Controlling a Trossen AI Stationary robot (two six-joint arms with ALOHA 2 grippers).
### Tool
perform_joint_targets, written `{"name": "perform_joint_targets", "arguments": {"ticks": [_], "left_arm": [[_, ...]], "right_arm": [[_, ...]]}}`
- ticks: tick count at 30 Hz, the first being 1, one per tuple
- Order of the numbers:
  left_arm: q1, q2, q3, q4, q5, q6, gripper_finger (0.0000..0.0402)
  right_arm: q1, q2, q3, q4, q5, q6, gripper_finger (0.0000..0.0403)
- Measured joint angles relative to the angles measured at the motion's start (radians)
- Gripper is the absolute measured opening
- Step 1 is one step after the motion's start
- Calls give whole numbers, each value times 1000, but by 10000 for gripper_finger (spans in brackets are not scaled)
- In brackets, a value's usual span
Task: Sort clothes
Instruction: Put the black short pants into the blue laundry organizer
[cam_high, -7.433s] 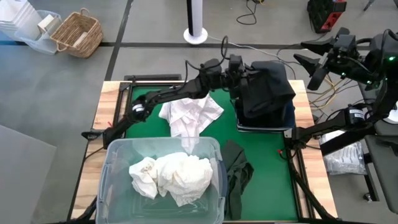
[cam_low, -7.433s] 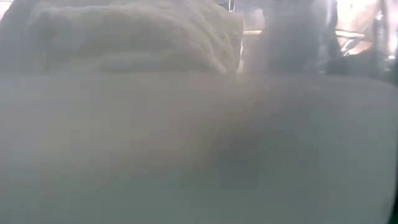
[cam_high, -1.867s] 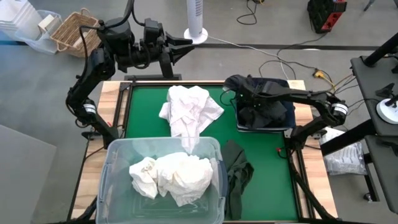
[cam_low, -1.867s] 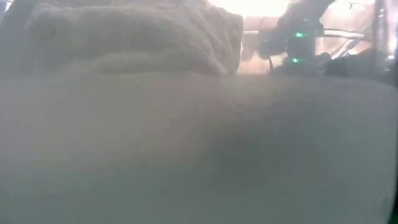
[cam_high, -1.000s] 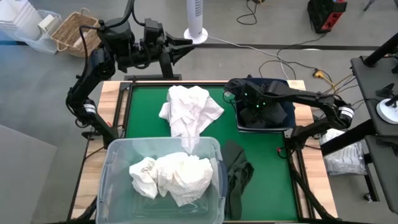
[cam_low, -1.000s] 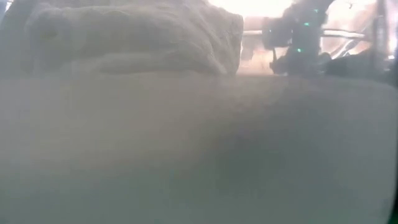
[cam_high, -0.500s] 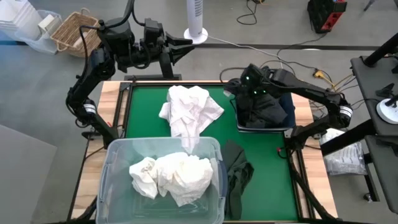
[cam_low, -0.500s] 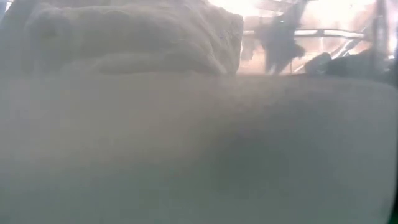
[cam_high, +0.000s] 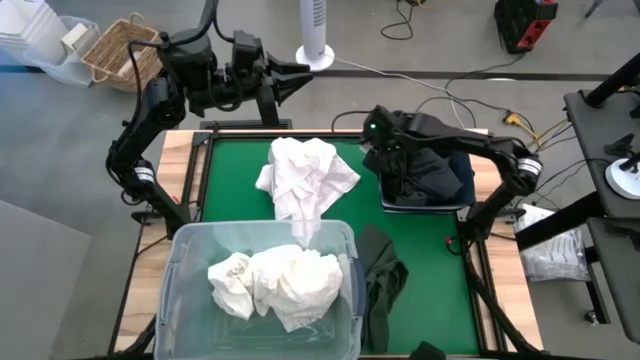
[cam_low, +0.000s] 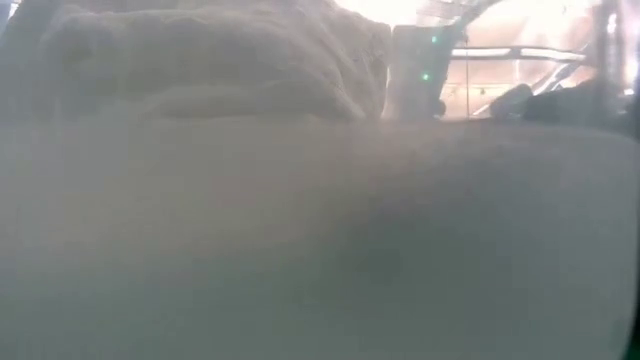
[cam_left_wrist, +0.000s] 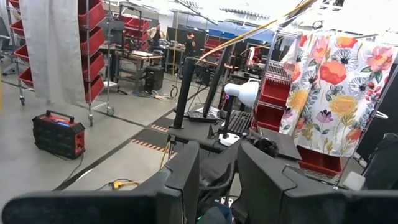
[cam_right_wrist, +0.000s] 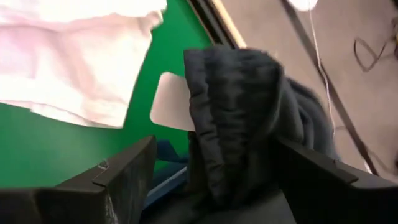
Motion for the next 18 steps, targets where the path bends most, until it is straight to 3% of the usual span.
{"name": "perform_joint_targets", "arguments": {"ticks": [4, 7, 18], "left_arm": [[0, 0, 0, -15, 0, 0, 89], [0, 0, 0, -25, 0, 0, 89], [0, 0, 0, -36, 0, 9, 89]], "right_arm": [[1, 53, 0, 0, 57, 41, 296], [1, 82, 0, 0, 89, 61, 268], [0, 45, 0, -2, 92, 114, 44]]}}
